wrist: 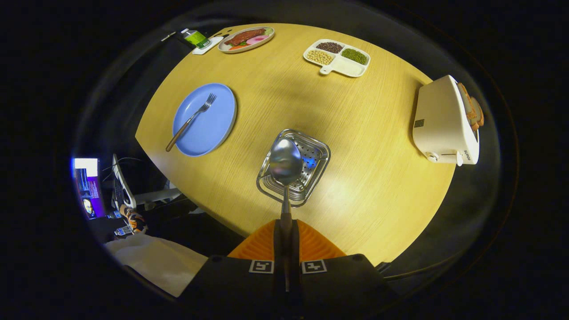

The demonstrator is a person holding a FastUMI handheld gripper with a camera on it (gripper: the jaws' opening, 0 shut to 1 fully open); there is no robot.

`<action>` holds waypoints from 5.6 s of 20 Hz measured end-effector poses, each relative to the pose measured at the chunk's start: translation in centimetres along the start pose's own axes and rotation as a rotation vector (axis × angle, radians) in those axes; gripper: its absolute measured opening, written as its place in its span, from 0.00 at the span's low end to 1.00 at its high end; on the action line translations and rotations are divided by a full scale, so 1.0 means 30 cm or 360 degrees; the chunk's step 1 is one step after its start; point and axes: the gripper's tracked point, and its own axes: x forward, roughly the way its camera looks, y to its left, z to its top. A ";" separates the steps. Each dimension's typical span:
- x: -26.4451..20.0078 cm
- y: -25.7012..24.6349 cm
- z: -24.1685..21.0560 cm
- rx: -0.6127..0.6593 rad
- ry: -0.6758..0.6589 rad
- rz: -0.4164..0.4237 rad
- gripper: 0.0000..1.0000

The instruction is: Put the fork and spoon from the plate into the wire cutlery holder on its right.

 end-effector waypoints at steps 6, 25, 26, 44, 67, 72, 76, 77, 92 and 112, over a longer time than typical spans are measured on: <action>0.064 -0.023 0.018 0.0001 0.0136 -0.0026 0.10; -0.120 0.230 0.156 0.0230 -0.0503 0.0126 1.00; -0.122 0.262 0.165 0.0222 -0.0546 0.0127 1.00; 0.212 0.763 0.443 0.0335 -0.0506 0.0275 1.00; 0.578 0.973 0.479 0.0766 -0.0200 0.0285 0.22; 0.555 0.957 0.495 0.0701 -0.0279 0.0310 0.11; 0.513 0.950 0.481 0.0584 -0.0331 0.0349 0.08; 0.488 0.940 0.476 0.0582 -0.0347 0.0353 0.08; 0.039 0.490 0.096 0.0418 -0.0402 0.0303 0.08; -0.112 0.025 -0.106 -0.0048 0.0418 0.0051 0.08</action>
